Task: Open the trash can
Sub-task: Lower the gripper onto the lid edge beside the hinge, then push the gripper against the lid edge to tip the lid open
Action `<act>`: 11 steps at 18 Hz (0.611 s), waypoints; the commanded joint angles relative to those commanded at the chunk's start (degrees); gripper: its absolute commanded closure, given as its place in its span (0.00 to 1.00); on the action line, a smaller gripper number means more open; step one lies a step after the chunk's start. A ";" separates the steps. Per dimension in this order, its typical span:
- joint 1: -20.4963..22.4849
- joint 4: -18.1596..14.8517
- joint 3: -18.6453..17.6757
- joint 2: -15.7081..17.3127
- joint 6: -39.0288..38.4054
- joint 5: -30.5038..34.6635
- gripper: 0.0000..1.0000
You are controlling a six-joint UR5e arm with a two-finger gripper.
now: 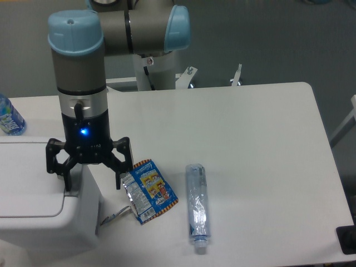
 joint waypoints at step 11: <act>0.00 0.09 0.09 -0.35 0.53 0.26 0.00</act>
